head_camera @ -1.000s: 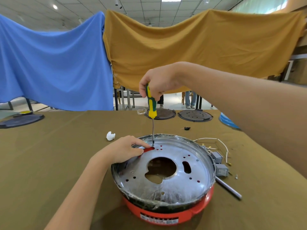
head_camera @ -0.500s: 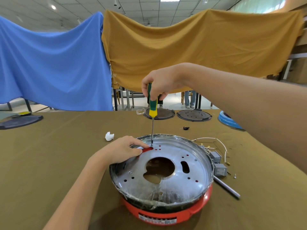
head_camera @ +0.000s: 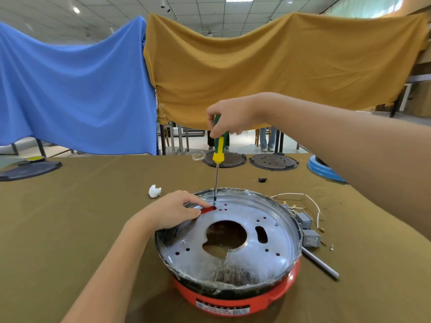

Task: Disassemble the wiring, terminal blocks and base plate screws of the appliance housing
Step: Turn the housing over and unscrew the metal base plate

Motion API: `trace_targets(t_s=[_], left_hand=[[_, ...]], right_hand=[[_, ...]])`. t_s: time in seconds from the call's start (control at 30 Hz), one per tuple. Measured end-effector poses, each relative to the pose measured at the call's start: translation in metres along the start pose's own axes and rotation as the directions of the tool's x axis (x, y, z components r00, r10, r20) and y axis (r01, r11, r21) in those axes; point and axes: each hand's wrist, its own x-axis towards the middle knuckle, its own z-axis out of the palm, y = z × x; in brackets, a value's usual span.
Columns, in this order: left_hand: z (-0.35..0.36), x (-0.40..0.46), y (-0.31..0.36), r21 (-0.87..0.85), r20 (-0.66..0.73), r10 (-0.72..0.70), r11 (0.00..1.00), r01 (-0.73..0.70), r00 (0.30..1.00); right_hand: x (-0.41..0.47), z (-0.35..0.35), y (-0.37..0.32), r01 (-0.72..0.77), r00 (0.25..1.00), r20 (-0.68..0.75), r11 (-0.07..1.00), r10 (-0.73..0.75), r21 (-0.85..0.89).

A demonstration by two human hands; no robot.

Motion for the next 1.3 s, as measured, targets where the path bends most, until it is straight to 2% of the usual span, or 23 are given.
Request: trace_targets(t_s=[0.07, 0.1, 0.23, 0.3, 0.37, 0.4, 0.43, 0.53, 0.63, 0.7, 0.77, 0.83, 0.87, 1.0, 1.07, 1.13, 1.23, 1.3], left_hand=[[-0.001, 0.000, 0.000, 0.000, -0.003, -0.007, 1.000, 0.007, 1.000], [-0.001, 0.000, 0.000, 0.001, -0.005, -0.008, 1.000, 0.008, 1.000], [0.000, 0.000, -0.001, 0.005, -0.013, -0.009, 1.000, 0.009, 1.000], [0.000, 0.000, -0.002, -0.010, -0.017, -0.003, 1.000, 0.003, 1.000], [0.000, 0.001, -0.003, -0.012, -0.016, 0.002, 1.000, -0.002, 1.000], [0.000, 0.001, -0.003, -0.009, -0.016, 0.001, 1.000, -0.001, 1.000], [0.000, 0.001, -0.003, -0.009, -0.016, -0.003, 1.000, 0.003, 1.000], [0.000, 0.001, -0.003, -0.019, -0.016, -0.010, 1.000, 0.010, 1.000], [-0.001, 0.000, -0.002, -0.010, -0.017, -0.005, 1.000, 0.005, 1.000], [-0.001, 0.000, 0.000, -0.002, -0.019, 0.004, 1.000, -0.004, 1.000], [-0.001, -0.001, 0.001, -0.002, -0.014, 0.006, 1.000, -0.006, 1.000], [-0.002, -0.001, 0.002, -0.003, -0.012, 0.004, 1.000, -0.004, 1.000], [-0.002, -0.001, 0.002, -0.006, -0.012, 0.004, 1.000, -0.004, 1.000], [-0.001, -0.002, 0.002, -0.016, -0.014, -0.003, 1.000, 0.003, 1.000], [-0.001, -0.002, 0.002, -0.018, -0.019, 0.001, 1.000, -0.001, 1.000], [0.000, -0.002, 0.002, -0.014, -0.019, 0.006, 1.000, -0.006, 1.000], [-0.001, -0.002, 0.002, -0.007, -0.011, 0.014, 1.000, -0.014, 1.000], [-0.002, -0.001, 0.001, -0.002, -0.010, 0.014, 1.000, -0.014, 1.000]], right_hand=[[-0.004, -0.003, -0.002, 0.048, 0.996, 0.068, 0.968, -0.066, 0.244], [-0.004, -0.002, -0.003, 0.047, 0.995, 0.077, 0.964, -0.069, 0.260], [0.004, 0.002, -0.004, -0.038, 0.998, 0.046, 0.997, 0.035, 0.068], [0.007, 0.004, -0.004, -0.095, 0.995, -0.023, 0.989, 0.093, -0.111], [0.009, 0.007, 0.000, -0.092, 0.990, -0.124, 0.964, 0.062, -0.251], [0.010, 0.008, 0.002, -0.062, 0.992, -0.124, 0.968, 0.032, -0.244], [0.010, 0.008, 0.003, -0.019, 0.995, -0.095, 0.984, 0.002, -0.179], [0.002, 0.002, 0.002, 0.060, 0.998, 0.018, 0.982, -0.064, 0.179], [0.000, 0.000, 0.004, 0.041, 0.997, 0.053, 0.963, -0.057, 0.267], [0.001, 0.002, 0.002, -0.017, 0.999, 0.048, 0.981, 0.007, 0.194], [0.002, 0.003, 0.002, -0.080, 0.997, -0.012, 0.997, 0.080, -0.006], [0.005, 0.006, 0.004, -0.071, 0.993, -0.102, 0.989, 0.058, -0.128], [0.006, 0.006, 0.005, -0.035, 0.995, -0.098, 0.992, 0.023, -0.120], [0.000, 0.001, 0.000, 0.062, 0.997, 0.022, 0.963, -0.071, 0.263], [-0.001, 0.001, -0.002, 0.049, 0.996, 0.051, 0.947, -0.069, 0.316], [0.001, 0.003, -0.005, 0.017, 0.999, 0.030, 0.968, -0.026, 0.250], [0.004, 0.005, -0.008, -0.065, 0.997, -0.046, 0.997, 0.067, 0.036], [0.008, 0.005, -0.006, -0.050, 0.996, -0.080, 0.998, 0.047, -0.028]])
